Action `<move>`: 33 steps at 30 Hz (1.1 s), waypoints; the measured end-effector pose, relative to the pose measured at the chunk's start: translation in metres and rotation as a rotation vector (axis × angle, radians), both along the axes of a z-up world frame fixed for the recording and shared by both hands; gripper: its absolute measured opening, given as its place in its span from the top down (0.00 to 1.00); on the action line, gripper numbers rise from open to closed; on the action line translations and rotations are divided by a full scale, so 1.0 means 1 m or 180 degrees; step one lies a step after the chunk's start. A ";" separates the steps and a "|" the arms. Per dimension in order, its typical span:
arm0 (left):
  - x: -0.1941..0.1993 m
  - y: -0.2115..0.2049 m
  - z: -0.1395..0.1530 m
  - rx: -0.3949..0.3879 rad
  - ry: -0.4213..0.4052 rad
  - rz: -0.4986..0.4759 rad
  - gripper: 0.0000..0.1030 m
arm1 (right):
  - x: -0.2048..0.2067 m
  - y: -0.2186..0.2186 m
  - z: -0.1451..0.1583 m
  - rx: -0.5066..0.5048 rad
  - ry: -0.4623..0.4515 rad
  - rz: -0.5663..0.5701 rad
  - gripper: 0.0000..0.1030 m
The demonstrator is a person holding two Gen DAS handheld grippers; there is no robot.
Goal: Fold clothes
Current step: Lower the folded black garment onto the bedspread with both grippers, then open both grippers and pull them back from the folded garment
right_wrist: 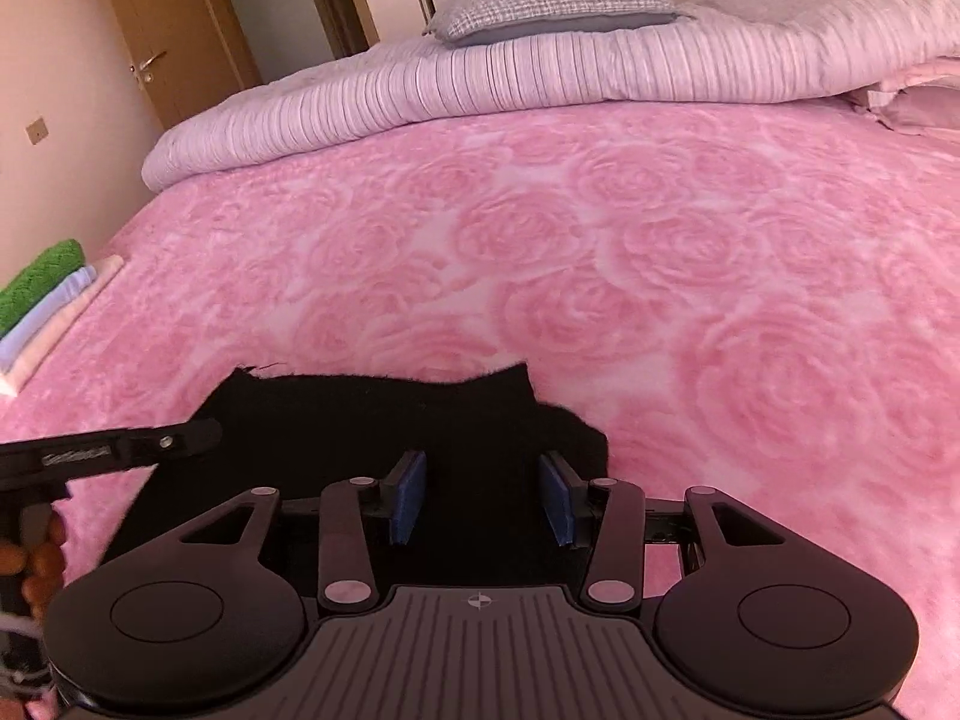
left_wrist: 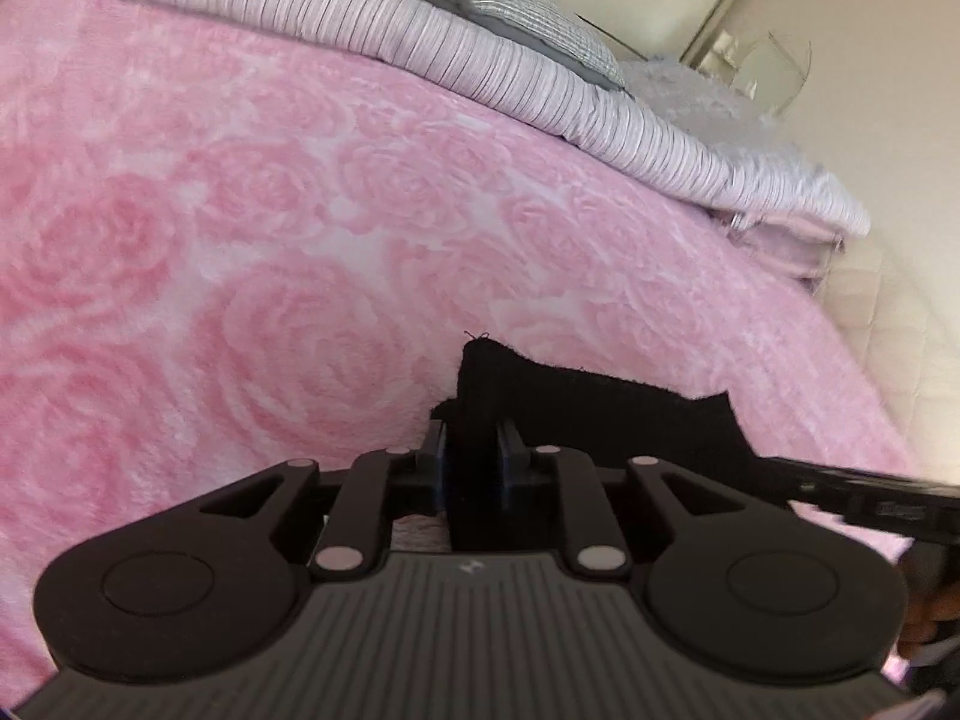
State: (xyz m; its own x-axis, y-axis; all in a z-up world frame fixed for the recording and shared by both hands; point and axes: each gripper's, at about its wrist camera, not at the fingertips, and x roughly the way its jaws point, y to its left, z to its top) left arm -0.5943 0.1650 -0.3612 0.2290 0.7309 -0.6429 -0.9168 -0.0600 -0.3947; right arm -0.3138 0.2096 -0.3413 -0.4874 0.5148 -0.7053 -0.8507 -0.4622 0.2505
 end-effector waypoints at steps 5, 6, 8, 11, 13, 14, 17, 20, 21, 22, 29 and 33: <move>0.019 -0.006 0.023 -0.0007 0.0265 -0.0028 0.88 | 0.018 -0.034 0.021 0.0060 0.0113 -0.0077 0.57; 0.022 -0.008 0.028 0.0001 0.0318 -0.0026 0.88 | 0.022 -0.040 0.024 0.0065 0.0130 -0.0099 0.57; 0.026 -0.014 0.039 0.0015 0.0410 -0.0026 0.88 | 0.027 -0.051 0.028 0.0054 0.0148 -0.0112 0.57; 0.033 -0.028 0.051 0.0004 0.0472 -0.0051 0.88 | 0.032 -0.065 0.034 0.0060 0.0156 -0.0128 0.57; 0.039 -0.044 0.050 -0.0053 0.0436 -0.0106 0.88 | 0.034 -0.078 0.038 0.0085 0.0160 -0.0140 0.57; 0.042 -0.051 0.050 -0.0082 0.0418 -0.0134 0.88 | 0.034 -0.084 0.039 0.0101 0.0153 -0.0133 0.57; 0.052 -0.074 0.049 -0.0168 0.0364 -0.0217 0.88 | 0.037 -0.111 0.042 0.0194 0.0054 -0.0116 0.57; 0.062 -0.098 0.047 -0.0254 0.0309 -0.0300 0.87 | 0.034 -0.134 0.030 0.0155 -0.0097 -0.0035 0.57; 0.064 -0.099 0.036 -0.0373 0.0320 -0.0290 0.87 | 0.031 -0.137 0.023 0.0104 -0.0122 -0.0019 0.57; 0.065 -0.101 0.035 -0.0387 0.0339 -0.0275 0.84 | 0.028 -0.138 0.016 0.0047 -0.0124 -0.0018 0.57; 0.075 -0.119 0.036 -0.0416 0.0477 -0.0168 0.84 | 0.029 -0.158 0.038 0.0208 -0.0193 -0.0047 0.57; 0.081 -0.129 0.038 -0.0433 0.0571 -0.0097 0.84 | 0.025 -0.161 0.014 -0.0083 -0.0316 -0.0013 0.57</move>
